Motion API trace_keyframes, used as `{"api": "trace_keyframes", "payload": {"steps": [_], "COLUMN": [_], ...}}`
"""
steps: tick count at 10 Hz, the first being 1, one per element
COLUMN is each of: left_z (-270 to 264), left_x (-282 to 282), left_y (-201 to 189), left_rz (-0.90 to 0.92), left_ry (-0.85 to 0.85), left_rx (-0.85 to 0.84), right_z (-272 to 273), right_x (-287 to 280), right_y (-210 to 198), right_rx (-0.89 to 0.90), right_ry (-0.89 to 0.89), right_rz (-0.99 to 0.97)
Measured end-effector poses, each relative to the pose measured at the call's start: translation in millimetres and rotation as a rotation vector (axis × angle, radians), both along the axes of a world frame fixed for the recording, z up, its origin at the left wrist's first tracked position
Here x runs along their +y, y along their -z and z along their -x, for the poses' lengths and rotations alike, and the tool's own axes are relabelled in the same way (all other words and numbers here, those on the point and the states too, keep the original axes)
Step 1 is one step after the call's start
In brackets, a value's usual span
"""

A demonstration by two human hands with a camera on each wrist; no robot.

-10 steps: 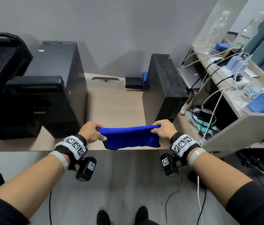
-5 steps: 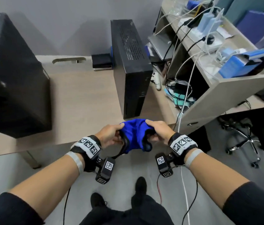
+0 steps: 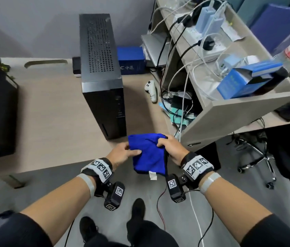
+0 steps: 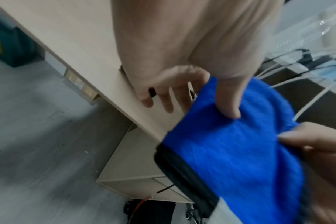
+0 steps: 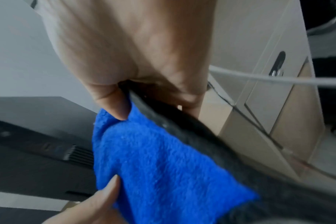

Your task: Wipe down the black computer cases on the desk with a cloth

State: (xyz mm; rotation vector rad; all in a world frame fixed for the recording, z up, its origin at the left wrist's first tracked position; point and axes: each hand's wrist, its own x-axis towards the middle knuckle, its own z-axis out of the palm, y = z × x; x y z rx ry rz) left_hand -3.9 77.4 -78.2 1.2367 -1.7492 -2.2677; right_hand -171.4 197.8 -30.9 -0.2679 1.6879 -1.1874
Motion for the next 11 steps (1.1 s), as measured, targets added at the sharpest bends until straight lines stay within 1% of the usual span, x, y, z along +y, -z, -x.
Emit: {"api": "trace_keyframes", "payload": {"steps": [1, 2, 3, 4, 5, 6, 7, 8, 9, 10, 11], "left_z": [19.0, 50.1, 73.1, 66.6, 40.9, 9.7, -27.3, -64.5, -100.2, -135.1, -180.3], "left_x": [7.7, 5.1, -3.1, -5.5, -7.6, -15.6, -29.2, -45.5, -60.5, -73.4, -81.6], "left_y": [6.6, 12.9, 8.8, 9.3, 19.0, 23.9, 12.5, -4.1, -21.6, -35.7, -50.5], "left_rz": [-0.019, -0.064, -0.123, -0.051, -0.002, 0.008, 0.017, 0.029, 0.05, 0.068, 0.099], "left_ry": [-0.136, -0.249, -0.332, -0.29, -0.241, -0.181, -0.131, -0.135, -0.119, -0.105, -0.108], "left_rx": [-0.028, -0.021, -0.038, -0.135, -0.204, -0.268, -0.302, -0.333, -0.328, -0.29, -0.234], "right_z": [23.0, 43.4, 59.1, 55.0, 38.1, 25.6, 18.3, 11.0, -16.9, -61.2, -119.0], "right_x": [-1.4, -21.0, -41.5, -45.2, -44.4, -48.5, -57.5, -64.0, -63.8, -63.9, -69.2], "right_y": [25.9, 48.8, 51.1, 50.8, 66.1, 82.5, 82.9, 74.8, 57.9, 45.5, 30.0], "right_rx": [0.115, 0.205, 0.439, 0.632, 0.814, 0.698, 0.658, 0.698, 0.728, 0.716, 0.691], "right_ry": [0.042, 0.112, -0.009, -0.206, -0.507, -0.771, -0.819, -0.76, -0.636, -0.641, -0.76], "right_rz": [-0.13, -0.168, -0.324, -0.411, -0.389, -0.486, -0.527, -0.538, -0.516, -0.502, -0.498]}}
